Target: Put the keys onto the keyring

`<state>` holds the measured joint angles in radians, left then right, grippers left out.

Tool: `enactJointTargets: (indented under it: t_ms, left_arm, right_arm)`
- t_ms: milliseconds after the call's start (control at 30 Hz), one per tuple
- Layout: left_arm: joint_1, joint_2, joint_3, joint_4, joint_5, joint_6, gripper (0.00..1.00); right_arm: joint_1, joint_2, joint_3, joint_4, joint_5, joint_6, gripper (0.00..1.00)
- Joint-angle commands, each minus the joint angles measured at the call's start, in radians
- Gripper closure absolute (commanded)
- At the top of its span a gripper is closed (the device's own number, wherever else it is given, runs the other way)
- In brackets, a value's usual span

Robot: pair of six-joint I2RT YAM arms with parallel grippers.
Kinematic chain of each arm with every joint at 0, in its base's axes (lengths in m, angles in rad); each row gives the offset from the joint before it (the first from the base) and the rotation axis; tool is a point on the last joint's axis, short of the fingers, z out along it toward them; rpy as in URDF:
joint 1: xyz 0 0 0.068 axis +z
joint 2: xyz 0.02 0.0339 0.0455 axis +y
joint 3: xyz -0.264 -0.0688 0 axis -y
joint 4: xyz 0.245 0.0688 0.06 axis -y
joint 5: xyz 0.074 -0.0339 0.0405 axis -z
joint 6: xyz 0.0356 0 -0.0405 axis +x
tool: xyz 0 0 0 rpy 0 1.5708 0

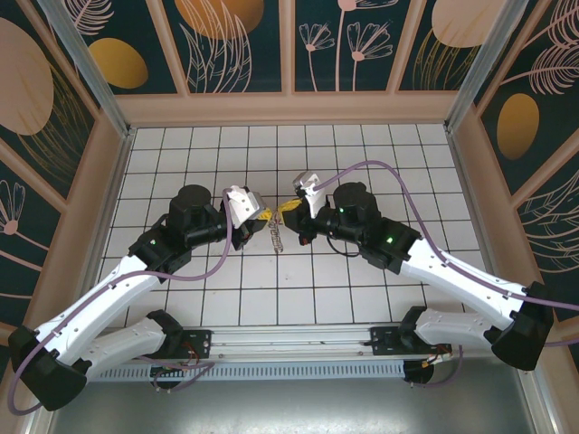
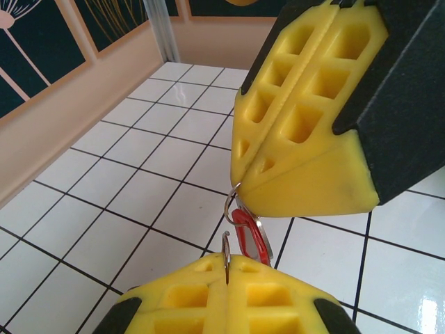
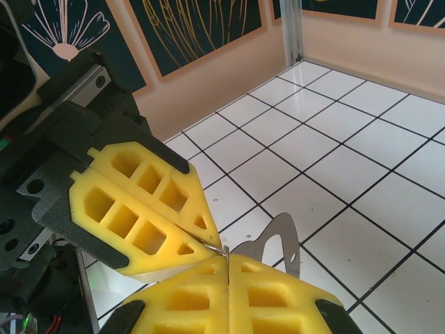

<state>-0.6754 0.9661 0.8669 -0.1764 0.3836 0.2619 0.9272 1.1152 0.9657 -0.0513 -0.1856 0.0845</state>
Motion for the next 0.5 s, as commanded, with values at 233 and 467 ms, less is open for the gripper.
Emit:
enactJointTargets:
  t_ms: [233, 467]
  left_arm:
    - [-0.004, -0.009, 0.006, 0.021, 0.001, 0.018, 1.00]
    - [-0.004, -0.010, 0.007, 0.021, 0.000, 0.018, 1.00]
  right_arm:
    - [0.004, 0.021, -0.004, 0.034, -0.053, -0.011, 1.00]
    - [0.004, 0.031, 0.002, 0.038, -0.037, -0.014, 1.00]
